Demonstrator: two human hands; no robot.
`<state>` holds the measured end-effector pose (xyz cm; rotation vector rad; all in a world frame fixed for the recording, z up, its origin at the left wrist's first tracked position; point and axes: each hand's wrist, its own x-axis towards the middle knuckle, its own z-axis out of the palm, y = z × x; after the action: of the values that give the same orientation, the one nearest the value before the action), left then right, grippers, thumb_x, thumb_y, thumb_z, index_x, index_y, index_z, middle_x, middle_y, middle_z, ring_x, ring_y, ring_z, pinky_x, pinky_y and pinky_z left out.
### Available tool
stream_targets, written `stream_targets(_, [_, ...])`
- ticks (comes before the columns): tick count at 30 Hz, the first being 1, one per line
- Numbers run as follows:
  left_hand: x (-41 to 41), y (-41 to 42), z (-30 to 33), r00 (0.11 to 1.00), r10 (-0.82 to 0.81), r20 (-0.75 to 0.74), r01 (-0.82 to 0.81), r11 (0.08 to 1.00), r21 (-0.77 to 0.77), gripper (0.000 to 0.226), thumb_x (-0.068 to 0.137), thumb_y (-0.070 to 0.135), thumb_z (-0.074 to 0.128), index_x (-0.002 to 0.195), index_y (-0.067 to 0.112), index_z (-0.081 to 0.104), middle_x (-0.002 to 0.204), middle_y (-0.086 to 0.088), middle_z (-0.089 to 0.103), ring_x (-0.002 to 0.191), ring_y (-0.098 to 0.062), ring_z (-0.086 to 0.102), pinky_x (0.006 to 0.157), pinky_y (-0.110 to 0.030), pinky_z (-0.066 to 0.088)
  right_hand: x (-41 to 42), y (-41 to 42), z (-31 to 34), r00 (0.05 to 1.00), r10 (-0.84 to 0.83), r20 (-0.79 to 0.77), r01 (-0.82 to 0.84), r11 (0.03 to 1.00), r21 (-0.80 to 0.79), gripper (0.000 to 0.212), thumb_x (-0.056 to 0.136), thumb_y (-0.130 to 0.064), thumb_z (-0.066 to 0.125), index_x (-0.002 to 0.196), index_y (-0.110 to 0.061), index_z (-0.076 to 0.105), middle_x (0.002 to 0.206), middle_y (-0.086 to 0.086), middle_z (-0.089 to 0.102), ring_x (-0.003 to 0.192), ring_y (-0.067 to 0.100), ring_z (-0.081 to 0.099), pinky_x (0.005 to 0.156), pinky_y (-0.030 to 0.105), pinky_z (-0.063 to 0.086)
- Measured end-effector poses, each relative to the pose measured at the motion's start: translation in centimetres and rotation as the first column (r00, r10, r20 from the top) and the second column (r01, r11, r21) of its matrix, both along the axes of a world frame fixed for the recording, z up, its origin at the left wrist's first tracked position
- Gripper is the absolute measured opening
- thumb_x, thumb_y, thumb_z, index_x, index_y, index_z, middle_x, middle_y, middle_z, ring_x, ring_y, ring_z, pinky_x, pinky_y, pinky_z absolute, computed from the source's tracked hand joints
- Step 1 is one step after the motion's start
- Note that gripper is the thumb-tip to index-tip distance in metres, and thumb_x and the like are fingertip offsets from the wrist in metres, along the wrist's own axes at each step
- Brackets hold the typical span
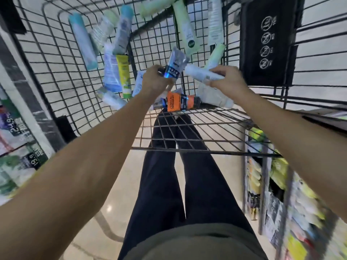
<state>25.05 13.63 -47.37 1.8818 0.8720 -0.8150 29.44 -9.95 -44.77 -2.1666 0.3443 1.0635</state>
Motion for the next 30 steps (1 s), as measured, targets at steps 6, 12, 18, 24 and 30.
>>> stream_targets(6, [-0.7, 1.9, 9.6, 0.951, 0.305, 0.055, -0.291, 0.939, -0.181, 0.035, 0.08, 0.016, 0.084, 0.106, 0.018, 0.061, 0.113, -0.011, 0.069, 0.104, -0.031, 0.071, 0.09, -0.05, 0.059, 1.0, 0.0, 8.8, 0.968, -0.252, 0.024, 0.244, 0.955, 0.169, 0.045, 0.08, -0.001, 0.08, 0.121, -0.018, 0.072, 0.116, 0.0, 0.072, 0.093, 0.008, 0.067, 0.087, 0.029, 0.061])
stream_targets(12, [-1.2, 2.7, 20.8, 0.884, 0.446, 0.141, -0.379, 0.86, -0.341, 0.048, 0.078, 0.015, 0.086, 0.119, 0.01, 0.062, 0.118, -0.016, 0.067, 0.101, -0.031, 0.073, 0.088, -0.048, 0.061, 1.3, 0.2, 18.6, 0.85, -0.521, -0.079, 0.486, 0.718, 0.498, 0.037, 0.081, -0.001, 0.082, 0.114, -0.013, 0.071, 0.123, 0.013, 0.072, 0.113, 0.028, 0.071, 0.097, 0.042, 0.059])
stream_targets(18, [-2.3, 1.9, 30.6, 0.827, 0.483, 0.289, -0.339, 0.837, -0.43, 0.041, 0.084, 0.008, 0.08, 0.122, 0.006, 0.064, 0.112, -0.013, 0.072, 0.094, -0.026, 0.072, 0.078, -0.041, 0.057, 0.2, 1.7, 28.9, 0.781, -0.571, -0.255, 0.484, 0.294, 0.824, 0.063, 0.077, -0.016, 0.086, 0.13, -0.002, 0.054, 0.136, 0.028, 0.057, 0.124, 0.038, 0.063, 0.105, 0.056, 0.052])
stream_targets(24, [-3.4, 1.0, 36.8, 0.773, 0.511, 0.376, -0.266, 0.799, -0.539, 0.049, 0.081, 0.015, 0.083, 0.124, 0.004, 0.063, 0.117, -0.018, 0.07, 0.09, -0.023, 0.071, 0.075, -0.042, 0.056, -1.4, 3.4, 36.0, 0.739, -0.575, -0.351, 0.466, 0.059, 0.883, 0.059, 0.075, -0.021, 0.087, 0.127, -0.012, 0.059, 0.105, 0.01, 0.067, 0.09, 0.026, 0.068, 0.088, 0.044, 0.054])
stream_targets(30, [-4.4, 0.9, 40.8, 0.797, 0.5, 0.339, -0.186, 0.737, -0.65, 0.025, 0.081, 0.018, 0.083, 0.104, 0.02, 0.071, 0.124, -0.024, 0.066, 0.102, -0.037, 0.067, 0.097, -0.064, 0.052, -4.4, 4.2, 39.8, 0.698, -0.623, -0.353, 0.455, 0.004, 0.891, 0.074, 0.081, -0.023, 0.085, 0.14, 0.003, 0.048, 0.107, 0.015, 0.065, 0.089, 0.025, 0.063, 0.077, 0.037, 0.058])
